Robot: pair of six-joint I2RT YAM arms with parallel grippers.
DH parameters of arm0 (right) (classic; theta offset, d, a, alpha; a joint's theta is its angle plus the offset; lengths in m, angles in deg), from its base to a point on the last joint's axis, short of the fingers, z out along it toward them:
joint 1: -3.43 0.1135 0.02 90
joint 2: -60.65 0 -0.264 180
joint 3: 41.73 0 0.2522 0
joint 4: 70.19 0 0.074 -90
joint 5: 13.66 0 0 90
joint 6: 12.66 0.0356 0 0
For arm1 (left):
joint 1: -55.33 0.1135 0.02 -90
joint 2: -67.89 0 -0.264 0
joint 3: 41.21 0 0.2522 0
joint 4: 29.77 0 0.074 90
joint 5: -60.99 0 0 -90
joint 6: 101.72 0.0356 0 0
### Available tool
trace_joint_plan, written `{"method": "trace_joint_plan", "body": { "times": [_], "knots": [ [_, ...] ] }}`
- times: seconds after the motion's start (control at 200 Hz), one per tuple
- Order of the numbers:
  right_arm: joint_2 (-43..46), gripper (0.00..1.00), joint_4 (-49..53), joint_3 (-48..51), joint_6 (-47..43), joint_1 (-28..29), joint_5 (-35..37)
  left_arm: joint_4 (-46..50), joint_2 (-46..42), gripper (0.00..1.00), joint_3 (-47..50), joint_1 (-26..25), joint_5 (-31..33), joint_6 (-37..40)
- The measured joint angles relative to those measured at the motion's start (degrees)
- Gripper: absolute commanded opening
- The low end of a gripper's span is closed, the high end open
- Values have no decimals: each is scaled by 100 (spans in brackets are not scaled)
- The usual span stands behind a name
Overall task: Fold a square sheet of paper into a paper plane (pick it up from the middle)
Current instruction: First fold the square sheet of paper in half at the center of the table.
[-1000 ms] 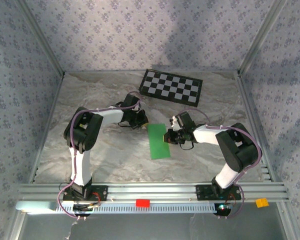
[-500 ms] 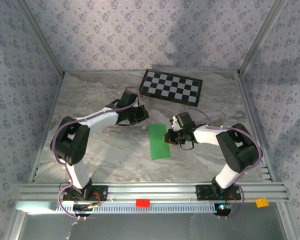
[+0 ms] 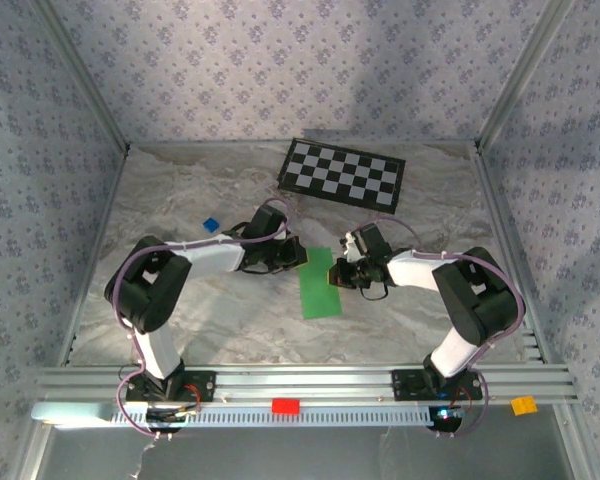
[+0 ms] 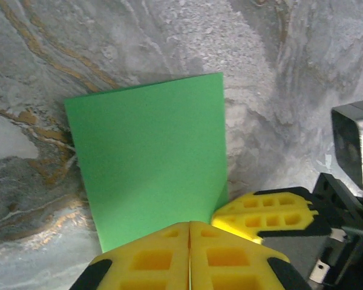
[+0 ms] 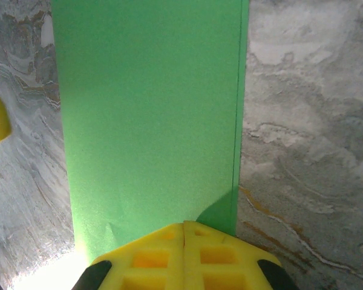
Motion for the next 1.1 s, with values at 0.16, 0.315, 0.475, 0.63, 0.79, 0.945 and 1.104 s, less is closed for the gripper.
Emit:
{"method": "trace_joint_plan", "body": {
  "times": [0.16, 0.315, 0.475, 0.63, 0.79, 0.945, 1.104],
  "knots": [
    [-2, 0, -2, 2, 0, 2, 0, -129, 317, 7, 63, 76, 50, 4],
    [-2, 0, -11, 7, 0, 2, 0, -179, 407, 7, 192, 142, 44, 87],
    [0, 0, -20, 15, 2, 2, 0, -184, 407, 9, 192, 142, 44, 164],
    [4, 0, -22, 15, 2, 2, 0, -63, 343, 11, 162, 140, 66, 199],
    [4, 0, -20, 17, 2, 2, 2, 50, 61, 11, 160, 105, 35, 181],
    [4, 0, -24, 17, 2, 2, 0, -39, -52, 11, 177, -55, -50, 101],
    [2, 0, -44, 28, 2, 2, 0, -269, 55, 9, 334, -111, -131, -17]
  ]
}}
